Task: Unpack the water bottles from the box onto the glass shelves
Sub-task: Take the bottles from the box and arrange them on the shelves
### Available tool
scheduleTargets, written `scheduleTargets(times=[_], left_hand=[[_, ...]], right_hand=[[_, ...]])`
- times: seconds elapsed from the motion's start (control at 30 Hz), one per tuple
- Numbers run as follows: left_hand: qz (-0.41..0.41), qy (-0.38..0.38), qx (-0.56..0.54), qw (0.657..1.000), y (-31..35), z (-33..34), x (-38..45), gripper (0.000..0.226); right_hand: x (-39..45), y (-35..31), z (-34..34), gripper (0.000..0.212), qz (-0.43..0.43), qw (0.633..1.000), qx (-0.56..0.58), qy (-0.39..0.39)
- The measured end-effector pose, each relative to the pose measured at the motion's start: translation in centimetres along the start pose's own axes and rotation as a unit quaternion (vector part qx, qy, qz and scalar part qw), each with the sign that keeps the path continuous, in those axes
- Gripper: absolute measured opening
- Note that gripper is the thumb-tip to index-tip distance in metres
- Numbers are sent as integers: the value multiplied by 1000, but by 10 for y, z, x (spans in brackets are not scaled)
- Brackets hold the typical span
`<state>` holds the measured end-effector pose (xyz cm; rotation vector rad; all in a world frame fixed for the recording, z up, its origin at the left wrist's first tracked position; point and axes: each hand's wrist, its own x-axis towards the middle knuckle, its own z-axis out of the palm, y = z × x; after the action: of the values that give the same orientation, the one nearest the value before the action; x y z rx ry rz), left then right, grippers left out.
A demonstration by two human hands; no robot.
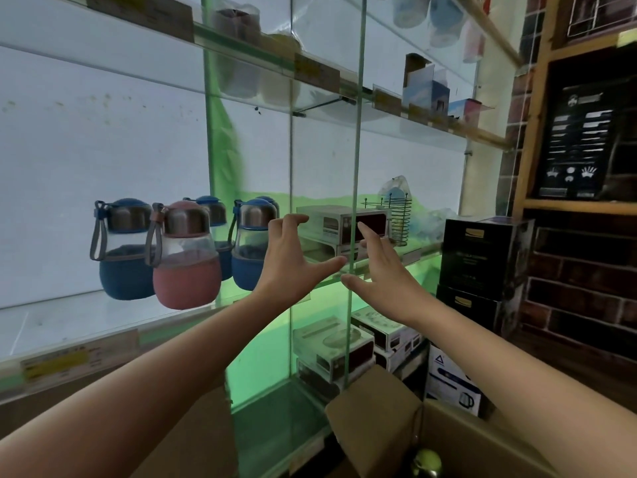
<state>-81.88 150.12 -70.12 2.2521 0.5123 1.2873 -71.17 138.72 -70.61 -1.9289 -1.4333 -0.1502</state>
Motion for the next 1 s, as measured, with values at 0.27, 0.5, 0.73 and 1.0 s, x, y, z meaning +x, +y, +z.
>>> scheduleTargets(times=[0.27, 0.5, 0.73, 1.0], left_hand=[[-3, -9, -2, 1000, -9, 3, -3, 82], [-6, -11, 2, 1000, -15, 1, -3, 82], [-9, -16, 1, 1000, -18, 1, -4, 81], [-9, -20, 1, 1000, -18, 4, -3, 81]], right_hand=[[0, 1, 5, 80, 2, 1000, -7, -5], [2, -1, 8, 80, 2, 1000, -1, -4], [3, -1, 13, 80, -2, 1000, -1, -7], [3, 1, 13, 81, -1, 1000, -2, 2]])
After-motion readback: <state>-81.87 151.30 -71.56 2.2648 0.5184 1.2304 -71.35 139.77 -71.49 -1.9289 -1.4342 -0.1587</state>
